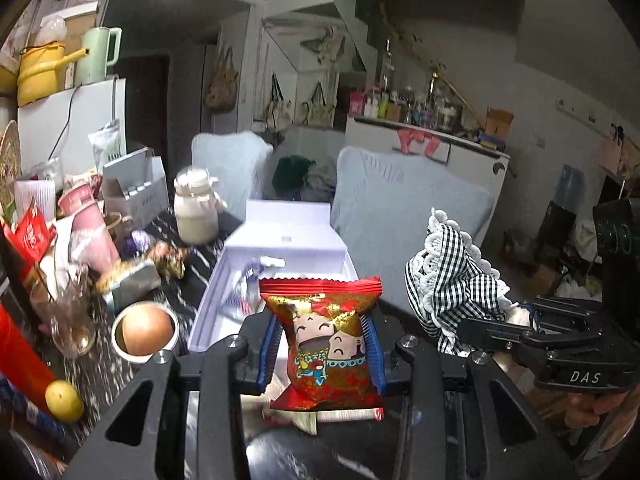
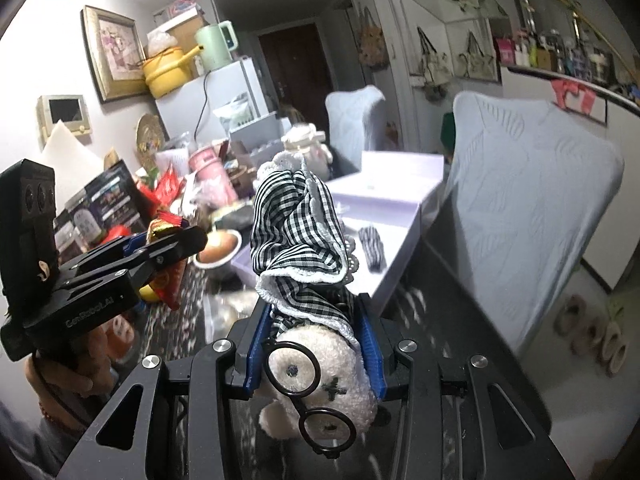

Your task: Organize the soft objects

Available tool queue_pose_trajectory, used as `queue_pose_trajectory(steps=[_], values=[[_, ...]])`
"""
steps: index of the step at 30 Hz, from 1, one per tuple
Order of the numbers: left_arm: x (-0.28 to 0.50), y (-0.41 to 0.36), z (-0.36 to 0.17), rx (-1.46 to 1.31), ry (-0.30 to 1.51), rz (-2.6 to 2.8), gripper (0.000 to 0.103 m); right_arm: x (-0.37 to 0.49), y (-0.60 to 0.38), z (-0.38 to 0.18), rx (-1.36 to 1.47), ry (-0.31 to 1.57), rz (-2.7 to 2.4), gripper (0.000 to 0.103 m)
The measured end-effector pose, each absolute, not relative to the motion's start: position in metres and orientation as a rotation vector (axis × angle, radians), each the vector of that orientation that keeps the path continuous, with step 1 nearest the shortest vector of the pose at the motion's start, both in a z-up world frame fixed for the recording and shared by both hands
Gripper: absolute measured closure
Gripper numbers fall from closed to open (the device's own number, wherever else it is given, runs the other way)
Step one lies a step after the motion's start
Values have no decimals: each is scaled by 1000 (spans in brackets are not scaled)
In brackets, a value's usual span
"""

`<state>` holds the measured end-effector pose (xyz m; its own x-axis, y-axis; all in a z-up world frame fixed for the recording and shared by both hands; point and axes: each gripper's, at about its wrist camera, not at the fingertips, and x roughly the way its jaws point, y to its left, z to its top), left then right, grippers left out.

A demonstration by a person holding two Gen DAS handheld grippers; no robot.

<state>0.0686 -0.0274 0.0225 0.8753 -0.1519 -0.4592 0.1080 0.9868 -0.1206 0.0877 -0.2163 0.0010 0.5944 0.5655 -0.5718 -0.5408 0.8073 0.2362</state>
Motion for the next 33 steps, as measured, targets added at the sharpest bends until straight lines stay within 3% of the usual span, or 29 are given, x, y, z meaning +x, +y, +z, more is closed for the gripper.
queue_pose_trajectory(steps=[17, 33], values=[[172, 3, 35, -53, 428, -81, 67, 173, -182, 27, 9, 581, 611, 63], [239, 22, -12, -19, 577, -5, 67, 246, -144, -19, -1, 663, 606, 63]])
